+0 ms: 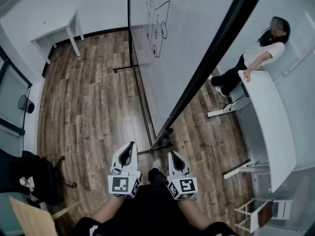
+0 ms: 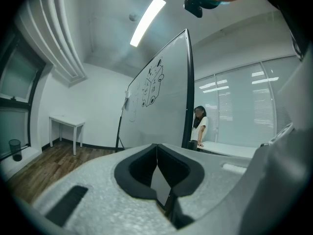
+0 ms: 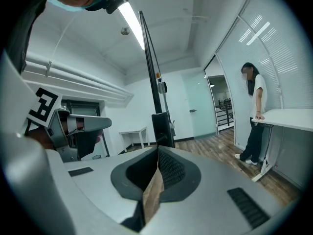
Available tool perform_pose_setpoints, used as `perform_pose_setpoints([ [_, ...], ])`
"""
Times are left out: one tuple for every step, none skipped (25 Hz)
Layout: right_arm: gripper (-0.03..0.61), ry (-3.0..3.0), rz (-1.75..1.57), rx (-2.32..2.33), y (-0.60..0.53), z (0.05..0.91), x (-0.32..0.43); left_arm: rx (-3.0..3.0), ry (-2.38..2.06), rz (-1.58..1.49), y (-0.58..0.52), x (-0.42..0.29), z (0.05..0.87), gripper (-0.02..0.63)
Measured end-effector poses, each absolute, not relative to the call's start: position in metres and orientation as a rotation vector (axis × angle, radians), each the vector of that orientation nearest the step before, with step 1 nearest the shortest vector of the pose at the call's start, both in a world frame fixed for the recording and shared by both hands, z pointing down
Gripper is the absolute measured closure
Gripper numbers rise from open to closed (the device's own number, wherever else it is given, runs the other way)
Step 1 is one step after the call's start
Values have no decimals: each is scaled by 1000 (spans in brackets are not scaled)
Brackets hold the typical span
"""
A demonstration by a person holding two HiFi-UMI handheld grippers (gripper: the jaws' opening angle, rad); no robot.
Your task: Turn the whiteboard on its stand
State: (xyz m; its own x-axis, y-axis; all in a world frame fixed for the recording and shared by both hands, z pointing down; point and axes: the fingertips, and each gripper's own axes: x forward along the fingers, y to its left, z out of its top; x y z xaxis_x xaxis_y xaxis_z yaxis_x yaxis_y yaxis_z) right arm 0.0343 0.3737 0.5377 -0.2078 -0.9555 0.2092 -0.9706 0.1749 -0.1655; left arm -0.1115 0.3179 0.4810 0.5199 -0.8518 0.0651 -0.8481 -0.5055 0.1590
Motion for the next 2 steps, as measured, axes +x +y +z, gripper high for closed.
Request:
perform_pose_setpoints([
  [565, -2364, 404, 1935, 374, 538, 34, 2586, -1460, -33, 318, -111, 481, 598],
  [565, -2366, 402, 1929, 374, 539, 35, 2587, -1459, -33, 318, -110, 481, 598],
])
